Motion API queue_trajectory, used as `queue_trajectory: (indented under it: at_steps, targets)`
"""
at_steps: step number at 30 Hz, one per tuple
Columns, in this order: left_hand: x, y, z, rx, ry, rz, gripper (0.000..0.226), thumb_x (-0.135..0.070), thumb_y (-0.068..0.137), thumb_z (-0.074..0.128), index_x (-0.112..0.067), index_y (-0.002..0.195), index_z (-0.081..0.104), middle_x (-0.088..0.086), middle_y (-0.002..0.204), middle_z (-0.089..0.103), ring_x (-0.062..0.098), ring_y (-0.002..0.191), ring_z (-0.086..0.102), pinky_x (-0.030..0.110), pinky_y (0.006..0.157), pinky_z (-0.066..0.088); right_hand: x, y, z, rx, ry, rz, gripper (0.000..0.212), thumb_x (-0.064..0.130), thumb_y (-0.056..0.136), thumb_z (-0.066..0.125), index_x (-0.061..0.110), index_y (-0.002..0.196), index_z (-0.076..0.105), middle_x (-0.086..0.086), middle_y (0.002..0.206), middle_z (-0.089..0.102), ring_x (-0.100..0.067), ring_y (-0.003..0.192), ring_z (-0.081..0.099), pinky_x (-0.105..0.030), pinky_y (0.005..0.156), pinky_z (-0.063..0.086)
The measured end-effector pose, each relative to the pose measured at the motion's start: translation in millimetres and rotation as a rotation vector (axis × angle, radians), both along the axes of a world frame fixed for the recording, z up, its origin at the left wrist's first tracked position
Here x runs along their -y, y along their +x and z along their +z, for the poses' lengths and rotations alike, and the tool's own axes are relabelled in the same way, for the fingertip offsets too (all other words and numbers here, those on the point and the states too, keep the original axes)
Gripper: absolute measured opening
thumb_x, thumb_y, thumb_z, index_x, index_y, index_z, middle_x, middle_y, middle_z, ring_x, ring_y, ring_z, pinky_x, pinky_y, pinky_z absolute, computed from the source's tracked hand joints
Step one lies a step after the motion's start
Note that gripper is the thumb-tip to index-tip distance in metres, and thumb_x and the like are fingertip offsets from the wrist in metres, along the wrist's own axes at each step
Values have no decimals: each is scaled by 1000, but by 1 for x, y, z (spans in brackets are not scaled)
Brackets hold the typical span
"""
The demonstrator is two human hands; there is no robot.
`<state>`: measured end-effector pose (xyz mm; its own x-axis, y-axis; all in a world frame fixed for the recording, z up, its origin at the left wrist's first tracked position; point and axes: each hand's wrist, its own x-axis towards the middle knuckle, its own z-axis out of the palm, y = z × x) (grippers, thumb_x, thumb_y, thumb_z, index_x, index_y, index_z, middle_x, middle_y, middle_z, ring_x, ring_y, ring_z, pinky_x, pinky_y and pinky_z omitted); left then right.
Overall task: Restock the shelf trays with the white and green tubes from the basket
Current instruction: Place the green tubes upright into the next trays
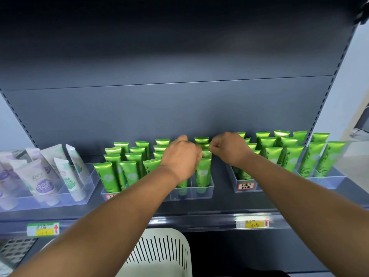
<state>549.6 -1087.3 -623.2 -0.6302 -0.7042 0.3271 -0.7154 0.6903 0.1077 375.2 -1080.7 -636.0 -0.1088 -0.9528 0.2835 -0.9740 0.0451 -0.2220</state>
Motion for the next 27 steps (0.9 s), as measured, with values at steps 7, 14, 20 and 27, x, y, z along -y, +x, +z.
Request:
queue_trajectory:
  at_steps: [7,14,20,27]
  targets:
    - [0,-7,0,-22,8,-14,24,-12,87,53,-31,73,49,-7,77,51,14,101,46,21,73,31,3,2,2,-12,5,5,18,13,80,52,2,66,54,-19,76,63,-21,65,48,-35,62,49]
    - [5,-12,-4,-51,53,17,25,-13,86,56,-32,71,50,-5,83,52,16,103,50,22,75,33,3,-2,-1,14,16,23,20,14,82,53,0,69,60,-17,77,65,-30,73,58,-36,65,49]
    - [10,-13,-7,-68,66,34,21,-16,86,60,-34,74,57,-3,88,56,17,101,53,21,74,34,3,-3,-1,33,34,7,18,14,81,53,2,69,61,-16,79,66,-24,69,54,-35,65,49]
    - [13,-12,-11,-73,62,18,22,-20,90,56,-32,101,71,-4,106,65,17,106,49,21,82,37,-4,0,4,27,62,3,22,17,87,51,7,84,71,-9,91,71,-27,88,63,-34,74,52]
